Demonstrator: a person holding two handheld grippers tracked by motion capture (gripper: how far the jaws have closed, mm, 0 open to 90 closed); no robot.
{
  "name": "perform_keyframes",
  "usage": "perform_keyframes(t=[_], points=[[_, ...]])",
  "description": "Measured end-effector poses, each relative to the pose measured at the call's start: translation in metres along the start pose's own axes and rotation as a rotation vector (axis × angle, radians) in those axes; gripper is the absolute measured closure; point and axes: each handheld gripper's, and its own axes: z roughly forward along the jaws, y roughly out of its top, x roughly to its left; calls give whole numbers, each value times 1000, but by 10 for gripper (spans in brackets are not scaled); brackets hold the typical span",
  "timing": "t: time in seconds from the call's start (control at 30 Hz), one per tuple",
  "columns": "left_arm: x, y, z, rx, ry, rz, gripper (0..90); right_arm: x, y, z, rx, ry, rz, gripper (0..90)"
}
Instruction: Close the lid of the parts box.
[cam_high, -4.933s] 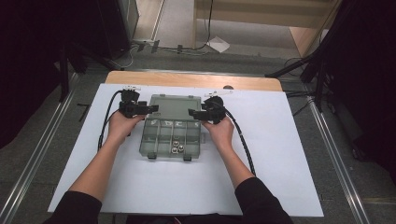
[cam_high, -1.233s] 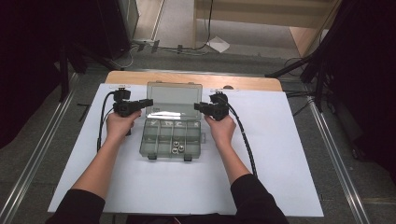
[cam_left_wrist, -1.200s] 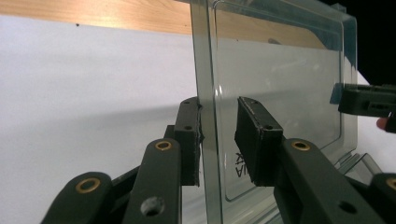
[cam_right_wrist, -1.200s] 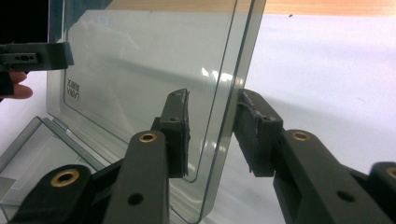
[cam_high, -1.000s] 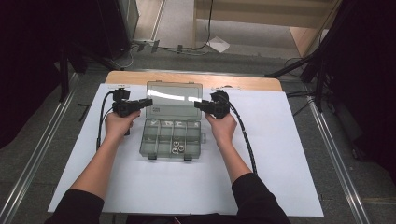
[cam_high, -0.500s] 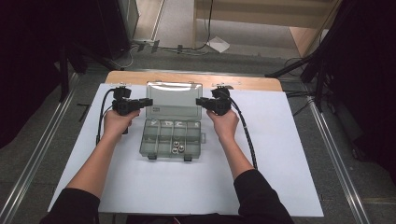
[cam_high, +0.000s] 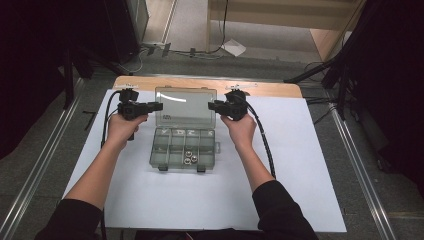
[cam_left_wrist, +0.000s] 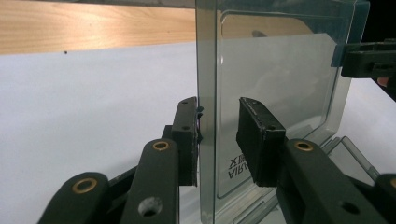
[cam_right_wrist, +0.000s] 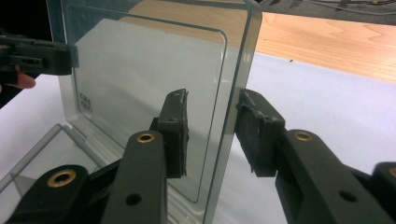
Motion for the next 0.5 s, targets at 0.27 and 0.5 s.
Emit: perform_keyframes(t=[0.27,0.5], points=[[-7,4,-10,4,-11,50,684,5,3,-11,16,37,-32,635],[-10,3,-19,27,-47,80,652,12,2,-21,29,59,-70,610]])
